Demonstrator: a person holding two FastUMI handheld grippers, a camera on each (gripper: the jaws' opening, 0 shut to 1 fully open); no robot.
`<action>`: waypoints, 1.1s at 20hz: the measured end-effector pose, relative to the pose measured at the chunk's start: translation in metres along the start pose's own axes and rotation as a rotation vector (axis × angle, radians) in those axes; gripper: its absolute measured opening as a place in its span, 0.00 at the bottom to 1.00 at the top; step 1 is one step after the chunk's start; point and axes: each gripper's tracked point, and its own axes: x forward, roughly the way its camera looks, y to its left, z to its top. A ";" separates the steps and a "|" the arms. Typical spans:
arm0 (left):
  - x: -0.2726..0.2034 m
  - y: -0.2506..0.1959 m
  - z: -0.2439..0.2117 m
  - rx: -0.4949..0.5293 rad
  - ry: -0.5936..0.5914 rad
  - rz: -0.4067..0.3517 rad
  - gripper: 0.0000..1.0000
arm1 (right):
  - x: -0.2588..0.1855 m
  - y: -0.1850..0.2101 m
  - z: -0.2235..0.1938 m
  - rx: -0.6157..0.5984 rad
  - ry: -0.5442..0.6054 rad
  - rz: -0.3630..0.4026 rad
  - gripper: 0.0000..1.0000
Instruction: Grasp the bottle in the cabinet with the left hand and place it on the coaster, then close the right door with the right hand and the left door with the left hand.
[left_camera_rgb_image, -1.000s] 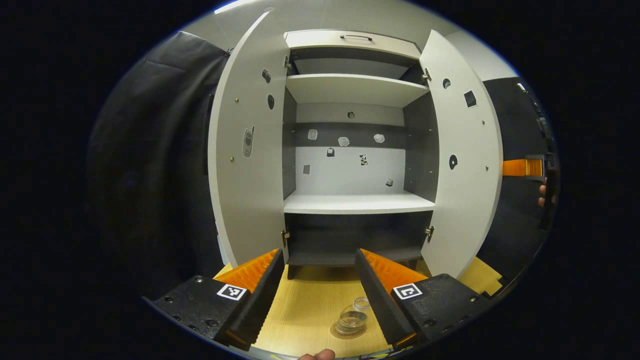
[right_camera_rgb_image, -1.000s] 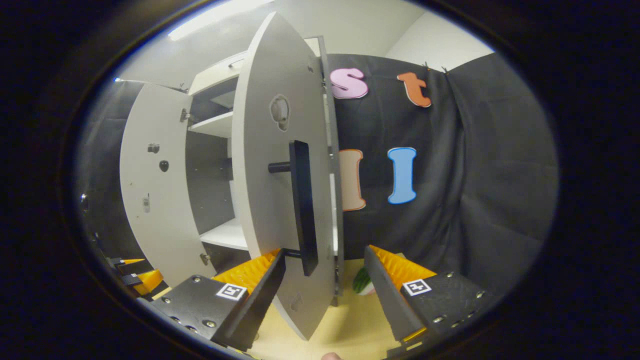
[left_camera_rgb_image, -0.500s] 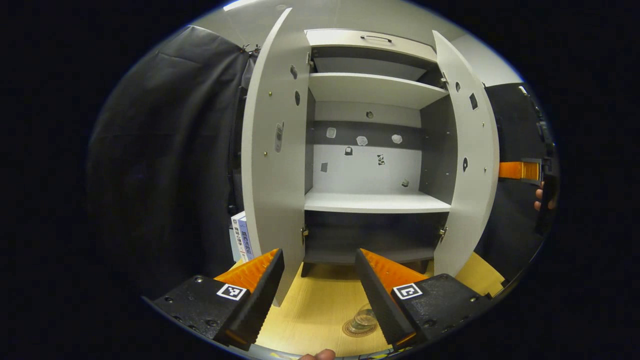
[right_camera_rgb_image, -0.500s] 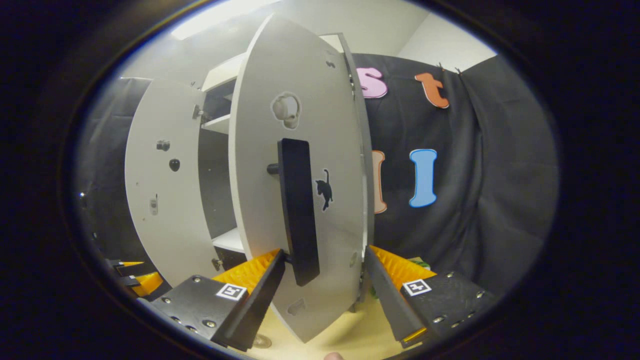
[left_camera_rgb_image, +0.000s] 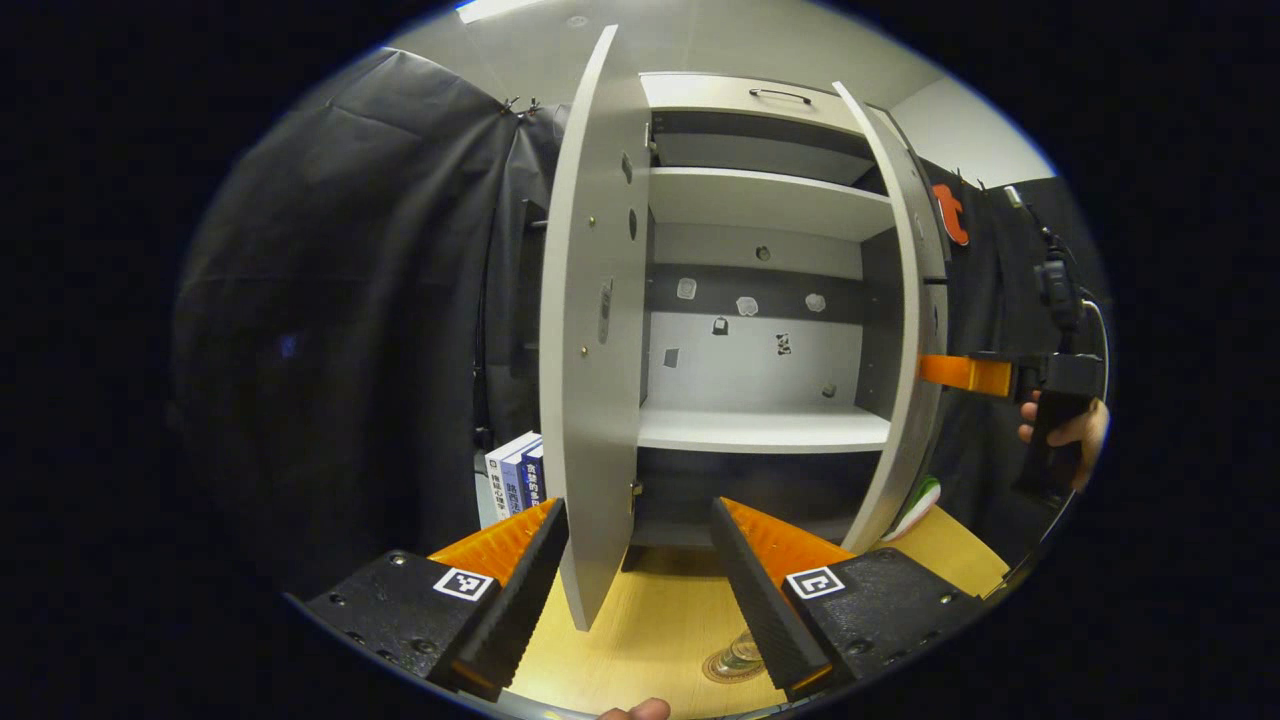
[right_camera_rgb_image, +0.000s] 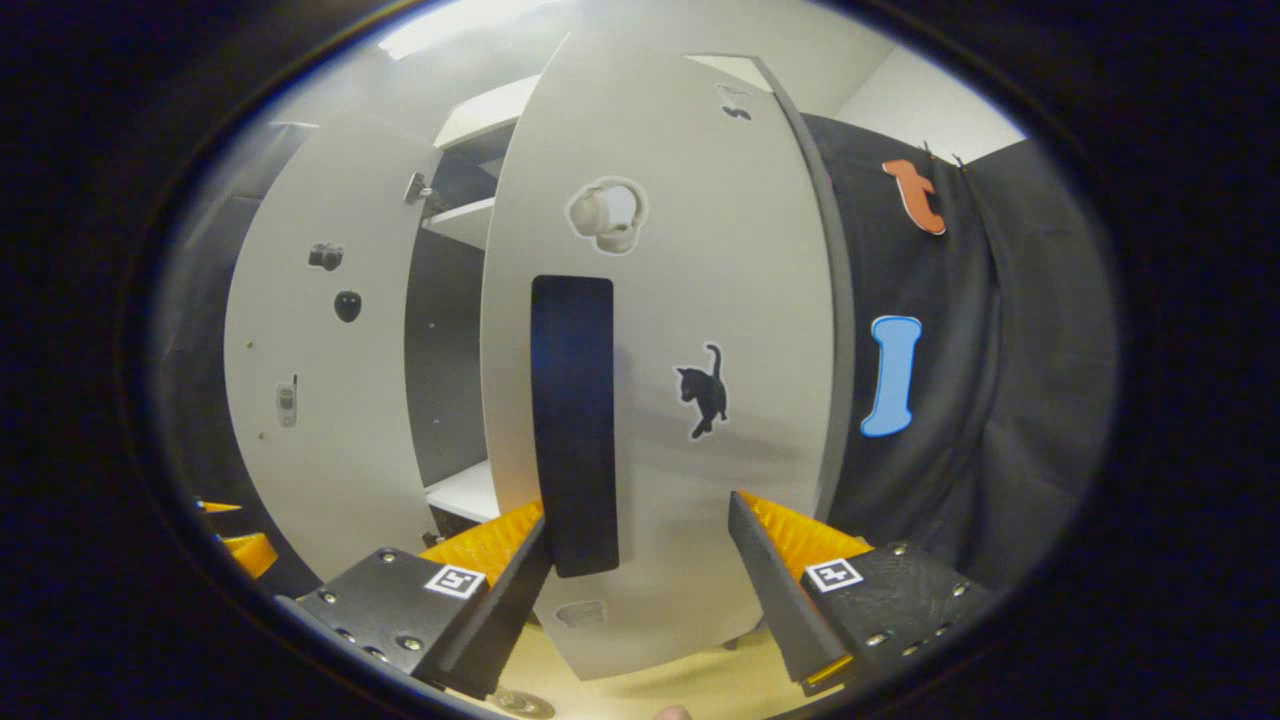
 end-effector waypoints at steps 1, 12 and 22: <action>0.000 0.005 0.003 0.001 -0.002 0.003 0.91 | 0.008 0.005 0.000 0.002 -0.007 -0.003 0.99; -0.002 0.043 0.029 0.004 -0.006 -0.005 0.91 | 0.068 0.028 0.003 -0.042 -0.038 -0.052 1.00; 0.007 0.093 0.047 -0.033 -0.030 0.038 0.91 | 0.099 0.030 0.003 -0.019 -0.053 -0.122 1.00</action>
